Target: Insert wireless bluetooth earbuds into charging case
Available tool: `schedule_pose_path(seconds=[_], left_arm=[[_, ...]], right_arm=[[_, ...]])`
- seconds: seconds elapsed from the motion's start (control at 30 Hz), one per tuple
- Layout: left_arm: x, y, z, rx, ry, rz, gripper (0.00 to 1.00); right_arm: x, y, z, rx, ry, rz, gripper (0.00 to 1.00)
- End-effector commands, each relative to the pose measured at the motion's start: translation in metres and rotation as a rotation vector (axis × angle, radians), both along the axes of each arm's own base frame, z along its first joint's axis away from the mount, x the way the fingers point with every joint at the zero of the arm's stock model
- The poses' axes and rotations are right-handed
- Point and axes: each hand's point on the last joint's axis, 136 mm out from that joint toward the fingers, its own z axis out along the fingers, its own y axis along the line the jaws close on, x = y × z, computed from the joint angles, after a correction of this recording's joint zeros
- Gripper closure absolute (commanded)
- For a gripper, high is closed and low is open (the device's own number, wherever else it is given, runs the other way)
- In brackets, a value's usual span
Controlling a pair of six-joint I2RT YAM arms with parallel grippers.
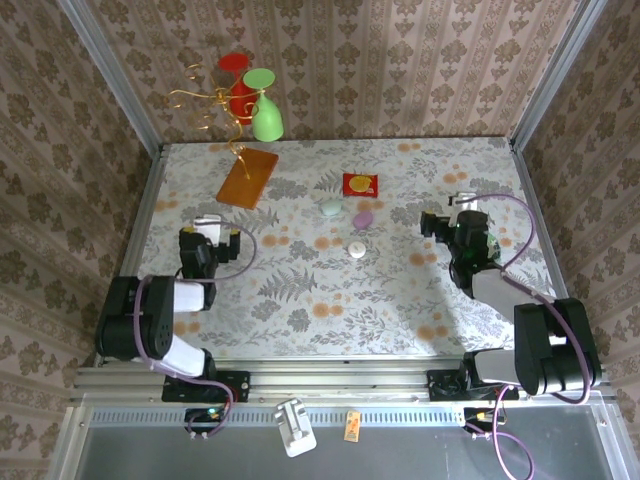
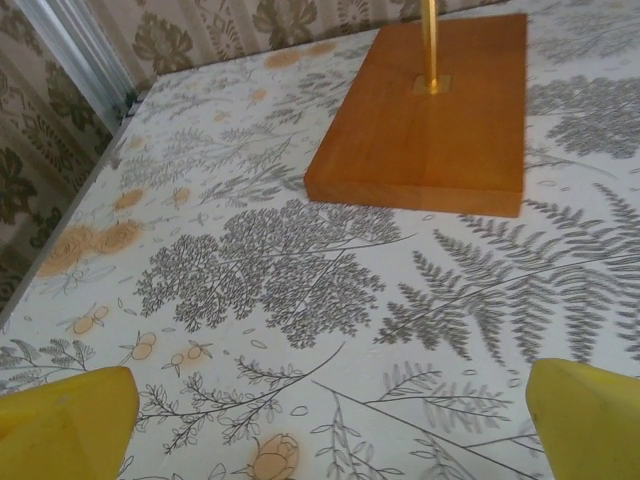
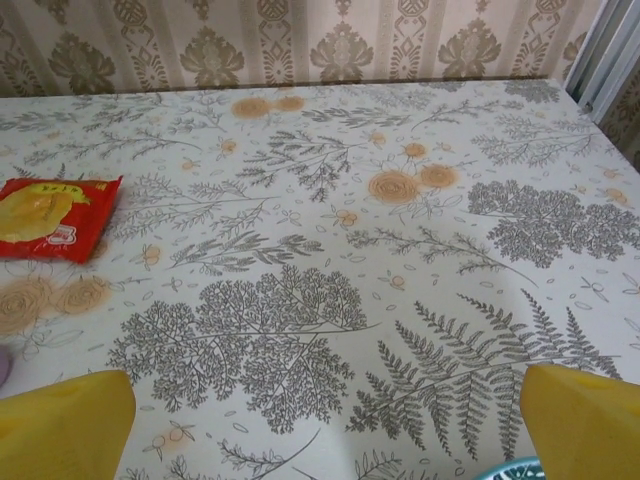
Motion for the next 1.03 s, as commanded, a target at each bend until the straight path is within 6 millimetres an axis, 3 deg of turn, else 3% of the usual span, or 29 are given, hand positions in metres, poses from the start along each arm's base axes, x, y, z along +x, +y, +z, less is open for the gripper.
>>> schedule_pose_path(seconds=[0.0,0.2,0.47,1.0], left_arm=[[0.008,0.001,0.010,-0.085,-0.042,-0.008,0.00],[0.013,0.010,0.008,-0.089,-0.019,0.039,0.00],[0.015,-0.001,0.008,-0.069,-0.011,-0.016,0.00],[0.015,-0.001,0.007,-0.070,-0.011,-0.017,0.00]], right_arm=[[-0.001,-0.005,-0.009,0.013,-0.069,0.009,0.00],[0.008,-0.004,-0.037,0.059,-0.050,0.040,0.00],[0.009,-0.003,-0.039,0.053,-0.033,0.045,0.00],[0.010,-0.002,-0.039,0.035,-0.025,0.042,0.00]])
